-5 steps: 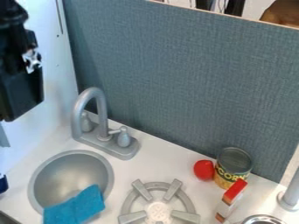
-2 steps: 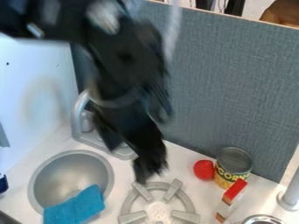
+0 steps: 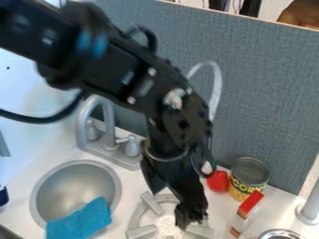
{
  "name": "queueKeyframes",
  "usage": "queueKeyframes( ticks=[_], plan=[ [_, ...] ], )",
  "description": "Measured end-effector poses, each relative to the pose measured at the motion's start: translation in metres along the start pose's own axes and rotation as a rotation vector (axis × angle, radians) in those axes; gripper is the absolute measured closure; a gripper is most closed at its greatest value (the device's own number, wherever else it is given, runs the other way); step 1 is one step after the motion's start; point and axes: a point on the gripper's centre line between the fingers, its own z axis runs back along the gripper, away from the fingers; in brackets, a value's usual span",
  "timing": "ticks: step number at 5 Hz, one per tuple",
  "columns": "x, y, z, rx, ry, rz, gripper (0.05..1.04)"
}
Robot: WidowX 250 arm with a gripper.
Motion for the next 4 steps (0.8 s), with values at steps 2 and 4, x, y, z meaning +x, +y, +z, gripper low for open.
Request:
queueKeyframes(
  ticks=[2,4],
  plan=[
    [0.016,0.005,-0.052,0.089,-0.019,0.089,0.083],
    [0.054,-0.009,-0.089,0.104,0.022,0.135,0.083]
  ],
)
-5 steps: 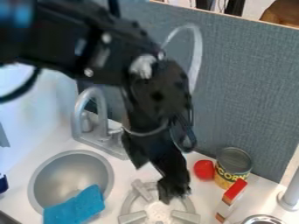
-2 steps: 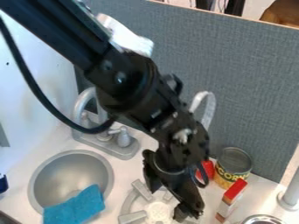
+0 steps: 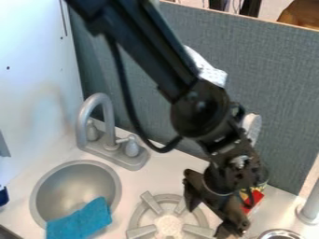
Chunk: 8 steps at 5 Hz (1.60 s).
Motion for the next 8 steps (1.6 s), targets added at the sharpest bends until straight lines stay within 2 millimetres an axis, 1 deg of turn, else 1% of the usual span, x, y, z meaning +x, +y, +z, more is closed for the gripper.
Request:
queueKeyframes(
  ticks=[1,2,3,5,6,7,8],
  plan=[
    [0.014,-0.008,-0.005,-0.011,0.011,0.026,0.083],
    [0.026,-0.012,-0.016,0.006,0.018,0.02,0.083],
    [0.041,-0.018,-0.019,0.019,0.006,0.013,0.083],
    [0.058,-0.024,-0.035,0.033,0.023,0.008,0.083],
    [0.066,-0.026,-0.041,0.037,0.037,0.008,0.119],
    [0.068,-0.026,-0.049,0.053,0.042,0.018,0.393],
    [0.067,-0.024,-0.051,0.065,0.032,0.035,0.668]
  ],
)
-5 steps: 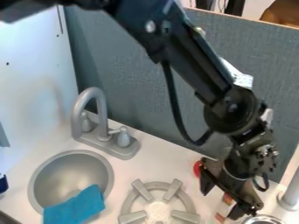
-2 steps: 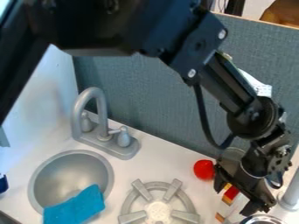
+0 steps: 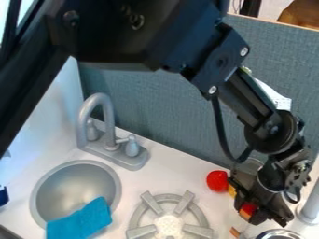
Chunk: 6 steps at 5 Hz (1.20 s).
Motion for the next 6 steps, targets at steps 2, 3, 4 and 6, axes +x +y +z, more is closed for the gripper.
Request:
queueKeyframes(
  ticks=[2,3,4,6],
  plan=[
    [-0.025,0.008,0.009,-0.014,-0.002,0.04,0.689],
    [-0.033,0.014,0.032,-0.054,-0.024,0.078,0.689],
    [-0.046,0.033,0.044,-0.068,0.011,0.096,0.689],
    [-0.065,0.069,0.026,0.036,0.072,0.136,0.689]
  ],
)
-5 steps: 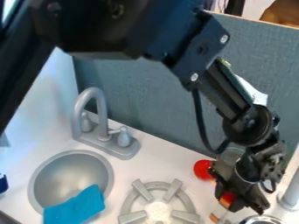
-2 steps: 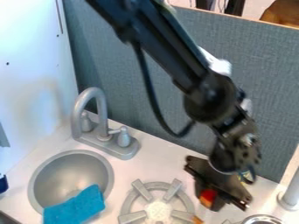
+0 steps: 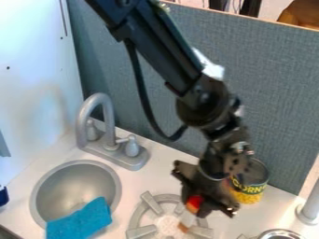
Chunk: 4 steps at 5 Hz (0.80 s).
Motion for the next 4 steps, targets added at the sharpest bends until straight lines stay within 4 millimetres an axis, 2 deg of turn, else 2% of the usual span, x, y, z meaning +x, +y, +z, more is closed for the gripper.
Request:
queueKeyframes(
  ticks=[2,4],
  plan=[
    [0.013,0.048,-0.017,-0.05,0.057,0.192,0.689],
    [0.032,0.068,-0.026,-0.093,0.091,0.282,0.689]
  ],
)
